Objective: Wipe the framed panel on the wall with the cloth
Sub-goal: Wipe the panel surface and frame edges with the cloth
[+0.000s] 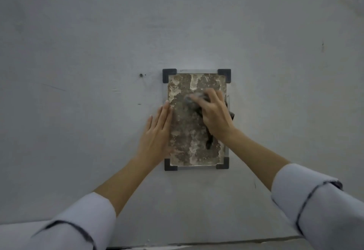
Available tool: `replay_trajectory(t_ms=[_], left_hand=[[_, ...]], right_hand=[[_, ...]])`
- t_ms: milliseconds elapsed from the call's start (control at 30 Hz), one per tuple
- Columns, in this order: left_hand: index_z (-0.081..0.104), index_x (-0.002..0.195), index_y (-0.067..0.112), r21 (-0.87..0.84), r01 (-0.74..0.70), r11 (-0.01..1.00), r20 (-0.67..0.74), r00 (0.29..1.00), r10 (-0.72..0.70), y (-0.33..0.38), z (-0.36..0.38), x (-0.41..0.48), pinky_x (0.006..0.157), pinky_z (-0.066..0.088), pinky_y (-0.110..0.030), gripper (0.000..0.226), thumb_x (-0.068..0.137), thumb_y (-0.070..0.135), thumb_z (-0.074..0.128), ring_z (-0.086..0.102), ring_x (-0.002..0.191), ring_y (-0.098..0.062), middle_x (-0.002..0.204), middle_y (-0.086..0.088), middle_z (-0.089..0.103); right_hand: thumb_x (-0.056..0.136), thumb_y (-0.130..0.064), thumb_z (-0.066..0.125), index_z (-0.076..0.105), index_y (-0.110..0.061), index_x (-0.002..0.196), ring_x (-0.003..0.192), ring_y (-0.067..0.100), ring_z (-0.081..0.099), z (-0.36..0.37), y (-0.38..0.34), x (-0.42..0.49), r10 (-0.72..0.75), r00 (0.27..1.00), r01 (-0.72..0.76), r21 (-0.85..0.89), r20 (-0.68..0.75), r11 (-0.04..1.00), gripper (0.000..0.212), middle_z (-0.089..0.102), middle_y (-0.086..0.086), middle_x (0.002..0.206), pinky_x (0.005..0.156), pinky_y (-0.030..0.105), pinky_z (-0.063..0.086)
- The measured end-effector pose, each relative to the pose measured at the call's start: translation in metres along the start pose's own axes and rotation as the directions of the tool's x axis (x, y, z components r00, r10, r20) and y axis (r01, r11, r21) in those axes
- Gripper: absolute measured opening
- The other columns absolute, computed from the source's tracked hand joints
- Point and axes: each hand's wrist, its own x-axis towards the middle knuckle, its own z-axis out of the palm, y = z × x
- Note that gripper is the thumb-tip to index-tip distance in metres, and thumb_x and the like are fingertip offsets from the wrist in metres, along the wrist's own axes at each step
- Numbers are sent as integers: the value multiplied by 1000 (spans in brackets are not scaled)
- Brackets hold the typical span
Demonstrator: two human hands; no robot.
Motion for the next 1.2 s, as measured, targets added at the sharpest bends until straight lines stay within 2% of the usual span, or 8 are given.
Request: replay_trajectory(t_ms=[167,333,500,633,833,900,1100,1200], left_hand=[[-8,153,9,60,46,997,14,999,-47,-3,-2,2,119,15,-51,145,53,70,77,-9,149,-27,161,-8,-16],[-5,154,11,42,65,997,-41,997,-63,-3,0,4,117,15,-52,125,70,56,76,-7,149,-26,162,-6,-13],[-4,154,10,87,52,995,-51,998,-47,-3,-2,2,116,18,-55,116,77,55,70,-6,149,-25,162,-7,-13],[-13,152,12,59,21,998,21,1000,-22,-3,-4,4,117,10,-56,133,66,67,72,-16,147,-24,160,-6,-21],[12,151,7,47,10,999,4,1000,-10,-3,-12,10,117,11,-58,125,62,67,75,-14,147,-24,161,-8,-15],[6,152,11,-17,24,1000,-34,999,-24,-4,-15,15,117,6,-56,123,66,65,74,-12,148,-23,161,-5,-14],[-14,153,13,29,66,997,-67,996,-64,-2,-25,41,115,4,-56,115,81,41,72,-18,147,-22,160,-4,-22],[-23,150,14,68,92,993,-1,996,-92,1,-28,46,115,-3,-57,116,84,47,67,-27,144,-22,156,-3,-32]], right_hand=[[88,-4,46,62,-11,122,98,30,44,15,-15,17,33,999,-34,-11,-31,999,38,55,13,111,79,44,47],[78,-7,67,58,-13,126,103,28,44,33,-34,-65,-261,950,265,-3,172,964,49,46,8,121,80,42,48],[87,-15,59,59,-16,122,99,25,45,21,-27,-71,-417,868,416,64,271,907,35,47,7,117,78,42,50],[91,-17,46,63,-14,119,99,29,43,11,-9,-5,-185,978,189,-25,98,982,33,53,13,112,78,45,50],[89,-4,55,65,-13,121,95,31,40,19,-2,39,-108,990,98,-109,-91,989,34,55,16,111,79,47,49],[90,-7,51,61,-14,127,98,32,41,27,-8,26,-72,992,62,-97,-103,993,39,52,16,116,81,47,48],[88,-15,56,55,-15,131,98,32,47,26,-7,-18,-357,926,368,-89,122,925,43,50,15,117,77,46,48],[86,-11,64,60,-15,124,98,30,46,19,5,14,-318,946,323,-105,59,941,39,53,15,114,77,45,50]])
